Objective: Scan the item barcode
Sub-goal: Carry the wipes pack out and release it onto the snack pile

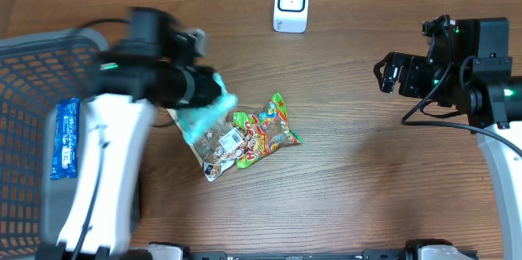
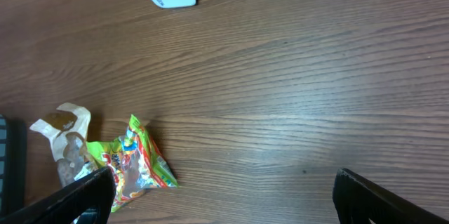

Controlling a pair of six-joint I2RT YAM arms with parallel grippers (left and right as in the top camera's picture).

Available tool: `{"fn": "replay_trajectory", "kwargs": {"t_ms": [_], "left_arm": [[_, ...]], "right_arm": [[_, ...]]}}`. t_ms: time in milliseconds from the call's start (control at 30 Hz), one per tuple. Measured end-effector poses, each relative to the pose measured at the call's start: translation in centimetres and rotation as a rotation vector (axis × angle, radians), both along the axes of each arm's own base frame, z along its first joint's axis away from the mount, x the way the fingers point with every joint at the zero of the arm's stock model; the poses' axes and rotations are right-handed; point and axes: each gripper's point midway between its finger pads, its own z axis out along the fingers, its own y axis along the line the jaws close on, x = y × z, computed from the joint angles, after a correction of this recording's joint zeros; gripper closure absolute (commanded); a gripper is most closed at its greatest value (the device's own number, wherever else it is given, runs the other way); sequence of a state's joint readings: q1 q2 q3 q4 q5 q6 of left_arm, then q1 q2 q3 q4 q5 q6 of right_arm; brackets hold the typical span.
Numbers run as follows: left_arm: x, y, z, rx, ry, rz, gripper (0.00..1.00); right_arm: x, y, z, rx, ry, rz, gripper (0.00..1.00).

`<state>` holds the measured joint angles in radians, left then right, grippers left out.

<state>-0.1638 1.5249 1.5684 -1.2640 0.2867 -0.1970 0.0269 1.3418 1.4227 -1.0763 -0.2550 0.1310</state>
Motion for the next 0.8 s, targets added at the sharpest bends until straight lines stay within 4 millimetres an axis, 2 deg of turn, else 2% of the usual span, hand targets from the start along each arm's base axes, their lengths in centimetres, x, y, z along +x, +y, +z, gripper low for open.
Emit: {"fn": "replay_trajectory", "kwargs": {"t_ms": [33,67,100,133,167,200,300,400,467,533,633,700,800], "left_arm": [[-0.1,-0.7,-2.3,0.046,0.052,0.006,0.94],[-0.2,-0.9,-3.3,0.064,0.075,0.008,0.89],[0.0,-1.3,-5.0,0.097,0.095,0.012,0.79],[0.2,-1.7,-6.8,0.132,0.121,0.010,0.64],[0.2,-2.0,-8.1,0.155,0.143,0.012,0.39],[0.2,-2.3,-9.3,0.174,0.167,0.013,0.30],[0.3,-2.6,-12.6,0.230,0.241,0.019,0.24],[-0.1,-1.8,-13.7,0.263,0.291,0.041,0.24],[-0.2,-1.1,-12.9,0.272,0.309,0.059,0.25],[0.9,-0.4,-10.7,0.263,0.287,0.091,0.25],[4.0,1.3,-5.0,0.221,0.162,0.169,0.25],[5.4,3.5,-0.1,0.197,0.046,0.241,0.19],[4.5,8.0,6.5,0.203,-0.100,0.369,0.12]], "right_arm": [[0.0,0.0,0.0,-0.001,0.000,0.000,0.00],[0.0,0.0,0.0,0.000,0.000,0.000,0.00],[0.0,0.0,0.0,0.000,-0.001,0.000,0.00],[0.0,0.0,0.0,0.000,0.000,0.000,0.00],[0.0,0.0,0.0,0.000,-0.001,0.000,0.00],[0.0,0.0,0.0,0.000,-0.002,0.000,0.00],[0.0,0.0,0.0,0.000,-0.002,0.000,0.00],[0.0,0.0,0.0,0.000,-0.001,0.000,0.00],[0.0,0.0,0.0,0.000,-0.001,0.000,0.00],[0.0,0.0,0.0,0.000,-0.001,0.000,0.00],[0.0,0.0,0.0,0.000,-0.001,0.000,0.00],[0.0,0.0,0.0,0.000,-0.001,0.001,0.00],[0.0,0.0,0.0,0.000,-0.001,0.000,0.00]]}}
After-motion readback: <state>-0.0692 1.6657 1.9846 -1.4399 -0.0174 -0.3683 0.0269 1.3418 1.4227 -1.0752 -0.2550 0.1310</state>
